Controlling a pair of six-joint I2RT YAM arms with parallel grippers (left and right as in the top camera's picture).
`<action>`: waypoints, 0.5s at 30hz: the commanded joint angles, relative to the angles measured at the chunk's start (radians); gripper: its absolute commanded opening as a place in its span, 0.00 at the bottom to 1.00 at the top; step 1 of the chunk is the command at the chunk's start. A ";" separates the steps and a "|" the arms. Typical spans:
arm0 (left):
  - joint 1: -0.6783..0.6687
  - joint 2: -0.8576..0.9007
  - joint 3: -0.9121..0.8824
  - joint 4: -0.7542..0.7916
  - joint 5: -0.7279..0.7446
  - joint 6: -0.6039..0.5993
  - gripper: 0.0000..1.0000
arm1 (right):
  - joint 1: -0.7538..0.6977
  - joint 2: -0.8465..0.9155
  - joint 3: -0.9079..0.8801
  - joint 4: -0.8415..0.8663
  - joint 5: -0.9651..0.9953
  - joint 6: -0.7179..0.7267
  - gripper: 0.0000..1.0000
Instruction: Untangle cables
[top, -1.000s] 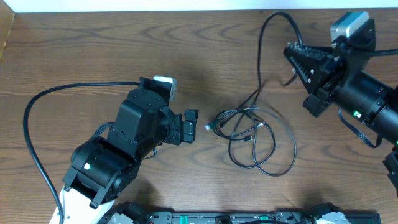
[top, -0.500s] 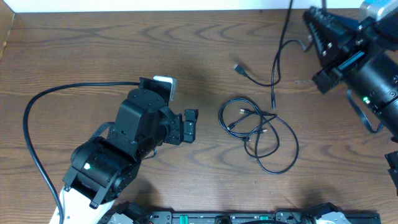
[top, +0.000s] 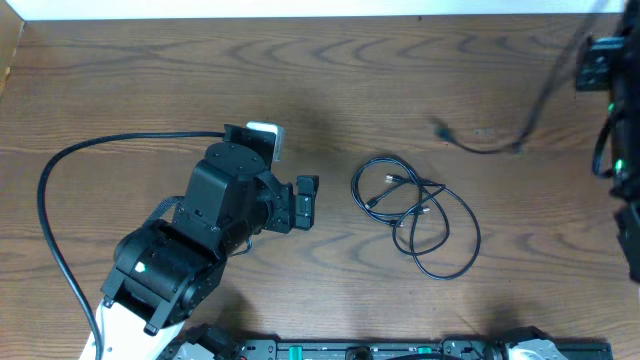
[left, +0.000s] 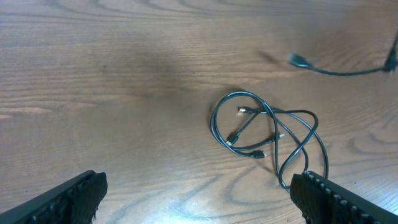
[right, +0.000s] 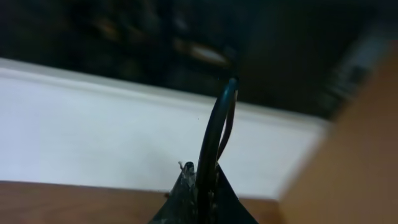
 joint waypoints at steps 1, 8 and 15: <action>0.005 0.002 0.022 -0.003 -0.013 -0.001 0.99 | -0.084 0.023 0.021 -0.016 0.112 -0.030 0.01; 0.005 0.002 0.022 -0.003 -0.013 -0.001 0.99 | -0.300 0.089 0.020 -0.084 0.112 -0.003 0.01; 0.005 0.002 0.022 -0.003 -0.013 -0.002 0.99 | -0.539 0.145 0.020 -0.140 0.056 0.224 0.01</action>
